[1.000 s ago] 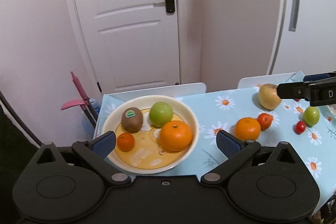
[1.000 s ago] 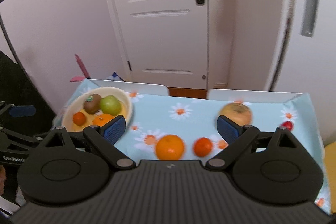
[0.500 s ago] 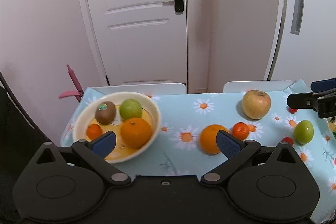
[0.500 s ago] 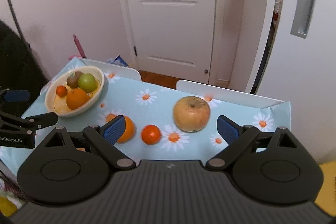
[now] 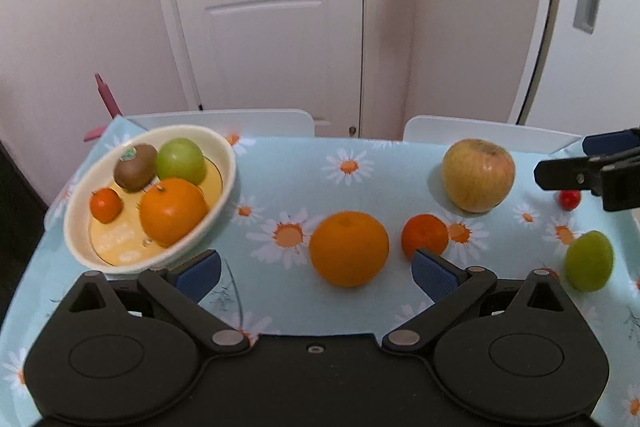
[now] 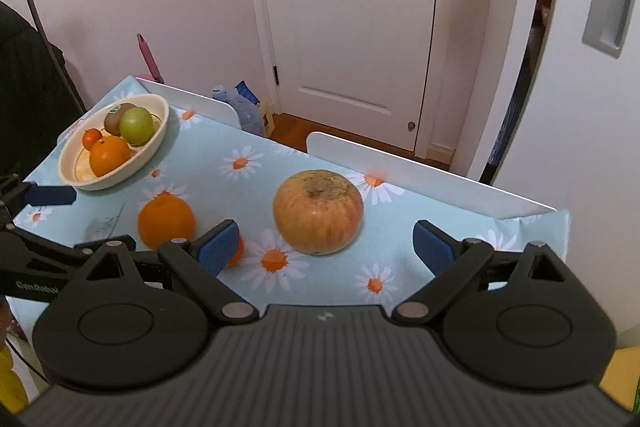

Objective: Organize fruits
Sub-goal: 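Move both tools back toward the remaining fruit on the table, then grasp the large orange with the left gripper while the right gripper grasps the big apple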

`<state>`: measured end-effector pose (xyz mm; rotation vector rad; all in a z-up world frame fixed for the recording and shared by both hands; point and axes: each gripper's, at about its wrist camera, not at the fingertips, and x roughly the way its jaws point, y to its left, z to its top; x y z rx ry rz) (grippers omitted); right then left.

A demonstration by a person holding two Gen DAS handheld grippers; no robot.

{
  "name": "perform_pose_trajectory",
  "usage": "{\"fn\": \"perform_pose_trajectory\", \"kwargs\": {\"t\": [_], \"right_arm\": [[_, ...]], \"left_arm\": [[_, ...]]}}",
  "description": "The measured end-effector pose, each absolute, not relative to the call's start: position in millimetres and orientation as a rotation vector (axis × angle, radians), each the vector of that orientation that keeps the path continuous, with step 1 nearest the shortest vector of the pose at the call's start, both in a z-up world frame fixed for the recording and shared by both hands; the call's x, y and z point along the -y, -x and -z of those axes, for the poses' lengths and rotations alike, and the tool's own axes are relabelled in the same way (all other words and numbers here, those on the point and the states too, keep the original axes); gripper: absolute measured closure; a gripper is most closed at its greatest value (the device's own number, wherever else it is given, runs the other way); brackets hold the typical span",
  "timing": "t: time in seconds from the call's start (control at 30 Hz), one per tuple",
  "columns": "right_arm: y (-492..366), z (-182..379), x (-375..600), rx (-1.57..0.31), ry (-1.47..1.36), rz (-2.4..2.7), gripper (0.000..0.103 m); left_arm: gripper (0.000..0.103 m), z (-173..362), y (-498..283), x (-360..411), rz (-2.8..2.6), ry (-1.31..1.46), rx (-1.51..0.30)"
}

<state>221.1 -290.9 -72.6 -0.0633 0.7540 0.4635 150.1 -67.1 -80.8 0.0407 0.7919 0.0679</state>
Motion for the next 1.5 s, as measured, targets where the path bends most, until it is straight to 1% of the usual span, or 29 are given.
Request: {"fn": "perform_pose_trajectory", "kwargs": {"t": [0.13,0.27,0.33,0.4,0.53,0.6,0.63,0.67,0.7,1.5], "right_arm": [[-234.7,84.4,289.3,-0.766,0.054,-0.482,0.0],[-244.6,94.1,285.9,-0.777,0.054,-0.493,0.0],[-249.0,98.7,284.9,-0.784,0.049,-0.494,0.0],[-252.7,102.5,283.8,-0.793,0.043,-0.495,0.0],[-257.7,108.2,282.3,-0.806,0.037,-0.5,0.0],[-258.8,109.5,281.2,-0.807,0.038,-0.503,0.0],[-259.1,109.8,280.9,-0.808,0.038,-0.505,0.0],[-259.5,110.4,280.3,-0.809,0.038,-0.508,0.0],[-260.0,110.8,279.4,-0.81,0.037,-0.51,0.0],[-279.6,121.9,260.5,-0.824,0.046,-0.527,0.001]], "left_arm": [[0.002,96.0,-162.1,67.9,-0.093,-0.019,-0.804],[0.009,107.6,-174.3,69.0,-0.107,-0.002,-0.818],[0.009,111.7,-179.2,70.5,-0.108,0.005,-0.82],[0.015,115.0,-182.8,71.4,-0.105,0.012,-0.824],[0.021,120.8,-187.5,71.9,-0.091,0.037,-0.837],[0.029,121.9,-188.6,71.7,-0.074,0.056,-0.843],[0.032,122.3,-188.6,71.9,-0.064,0.064,-0.845],[0.038,122.5,-188.2,72.8,-0.052,0.071,-0.844],[0.039,122.3,-187.7,74.0,-0.045,0.07,-0.843],[0.041,120.9,-165.9,68.6,-0.093,0.046,-0.843]]}}
